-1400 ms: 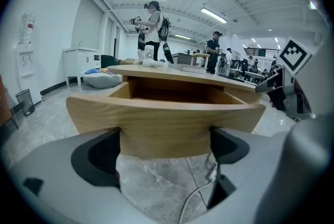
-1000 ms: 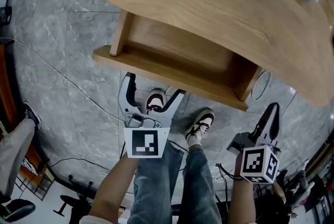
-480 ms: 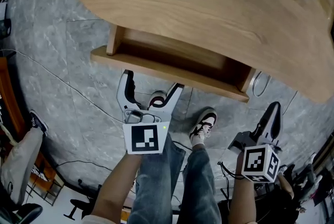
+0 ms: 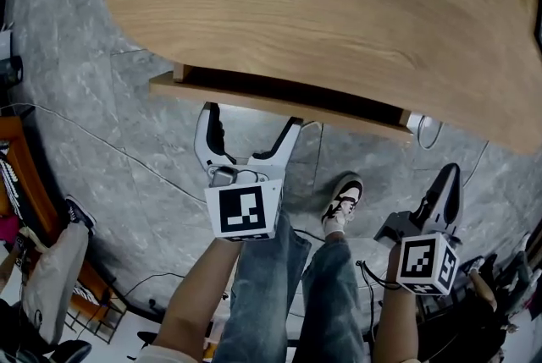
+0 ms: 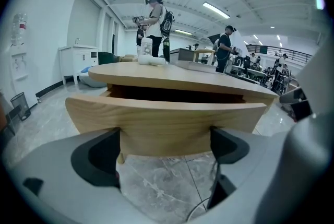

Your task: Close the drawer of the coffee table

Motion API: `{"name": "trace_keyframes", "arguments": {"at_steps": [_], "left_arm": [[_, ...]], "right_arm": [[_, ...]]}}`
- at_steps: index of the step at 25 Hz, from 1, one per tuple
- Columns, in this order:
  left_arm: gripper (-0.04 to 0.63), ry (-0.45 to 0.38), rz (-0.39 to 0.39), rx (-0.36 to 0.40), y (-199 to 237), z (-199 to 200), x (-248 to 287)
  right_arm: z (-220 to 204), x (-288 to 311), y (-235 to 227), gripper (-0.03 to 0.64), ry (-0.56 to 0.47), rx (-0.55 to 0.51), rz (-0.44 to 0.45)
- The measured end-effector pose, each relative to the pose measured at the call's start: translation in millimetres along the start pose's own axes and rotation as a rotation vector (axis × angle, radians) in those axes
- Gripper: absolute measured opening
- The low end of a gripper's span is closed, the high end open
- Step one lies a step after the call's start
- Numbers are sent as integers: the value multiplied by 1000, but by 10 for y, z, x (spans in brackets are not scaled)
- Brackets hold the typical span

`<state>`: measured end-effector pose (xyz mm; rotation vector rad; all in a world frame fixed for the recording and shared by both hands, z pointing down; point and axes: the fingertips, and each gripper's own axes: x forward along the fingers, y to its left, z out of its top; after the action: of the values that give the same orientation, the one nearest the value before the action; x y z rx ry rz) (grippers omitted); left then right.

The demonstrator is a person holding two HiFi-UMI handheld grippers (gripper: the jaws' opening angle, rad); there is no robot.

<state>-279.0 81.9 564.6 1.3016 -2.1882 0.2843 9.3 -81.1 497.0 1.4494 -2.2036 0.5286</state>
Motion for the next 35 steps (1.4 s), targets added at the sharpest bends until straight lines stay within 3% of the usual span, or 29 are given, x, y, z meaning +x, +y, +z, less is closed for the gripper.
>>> {"name": "trace_keyframes", "arguments": {"at_steps": [35], "left_arm": [[543, -163, -7, 43, 34, 481, 620]], "right_arm": [[-32, -290, -368, 0, -32, 83, -99]]}}
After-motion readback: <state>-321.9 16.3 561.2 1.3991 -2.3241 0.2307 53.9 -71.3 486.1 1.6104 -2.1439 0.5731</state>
